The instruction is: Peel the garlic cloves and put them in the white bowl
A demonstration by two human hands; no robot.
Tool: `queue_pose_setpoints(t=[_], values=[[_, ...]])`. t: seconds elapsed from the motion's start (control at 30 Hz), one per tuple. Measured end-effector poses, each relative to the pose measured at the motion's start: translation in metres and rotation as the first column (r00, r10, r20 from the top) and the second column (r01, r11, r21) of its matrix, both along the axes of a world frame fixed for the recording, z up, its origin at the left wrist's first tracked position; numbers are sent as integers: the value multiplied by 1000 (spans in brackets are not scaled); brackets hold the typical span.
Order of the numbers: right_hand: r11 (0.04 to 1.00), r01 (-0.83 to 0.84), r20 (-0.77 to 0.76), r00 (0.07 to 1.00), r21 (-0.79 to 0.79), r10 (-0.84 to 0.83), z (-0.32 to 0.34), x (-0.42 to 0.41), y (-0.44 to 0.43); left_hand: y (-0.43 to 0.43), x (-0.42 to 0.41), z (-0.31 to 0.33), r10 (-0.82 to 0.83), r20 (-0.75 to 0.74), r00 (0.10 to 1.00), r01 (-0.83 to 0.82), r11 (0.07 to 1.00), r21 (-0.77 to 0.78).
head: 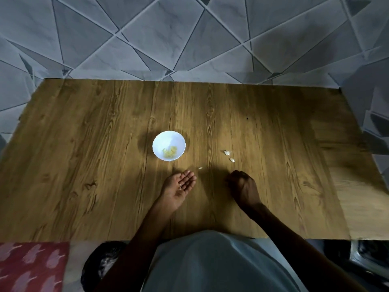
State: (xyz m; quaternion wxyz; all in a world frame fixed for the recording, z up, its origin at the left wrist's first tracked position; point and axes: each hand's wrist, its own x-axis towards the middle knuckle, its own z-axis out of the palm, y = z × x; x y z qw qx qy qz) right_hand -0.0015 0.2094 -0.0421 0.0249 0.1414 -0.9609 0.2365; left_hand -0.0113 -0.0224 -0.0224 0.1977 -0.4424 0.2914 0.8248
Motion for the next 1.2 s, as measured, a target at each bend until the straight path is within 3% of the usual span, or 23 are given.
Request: queue_pose_setpoints(t=[0.1,0.2,0.27,0.33,0.47,0.53,0.63,0.8,0.9,1.1,1.2], values=[[997,-45,-45,998,57,48,-1,0,-3,3,3,4,-10,10,1000,10,1000,-1],[986,-23,80,997,163,10,-1,3,-10,5,7,8,-16,8,1000,16,1000,-1],[995,13,172,985,96,-29,1,5,-19,5,11,11,-21,11,1000,21,1000,-5],[995,58,190,981,-84,-41,14,7,-40,3,16,16,5,15,1000,-4,1000,-16],[953,-88,210,966,-291,153,55,28,-111,-17,40,28,128,34,991,-130,991,44],[951,-166,238,943,-262,231,67,45,-147,-35,59,31,198,27,980,-200,974,103],[973,-163,272,941,-163,203,70,64,-186,-65,90,33,294,34,955,-296,947,125],[895,-313,248,884,-317,397,66,110,-252,-138,155,25,473,59,879,-477,869,130],[875,-314,333,834,-369,440,59,144,-300,-190,204,20,514,68,855,-518,851,85],[859,-238,505,725,-454,468,-10,231,-414,-297,305,-61,602,160,782,-612,790,17],[868,-170,679,561,-467,474,-106,286,-471,-348,349,-165,659,208,723,-674,738,5]])
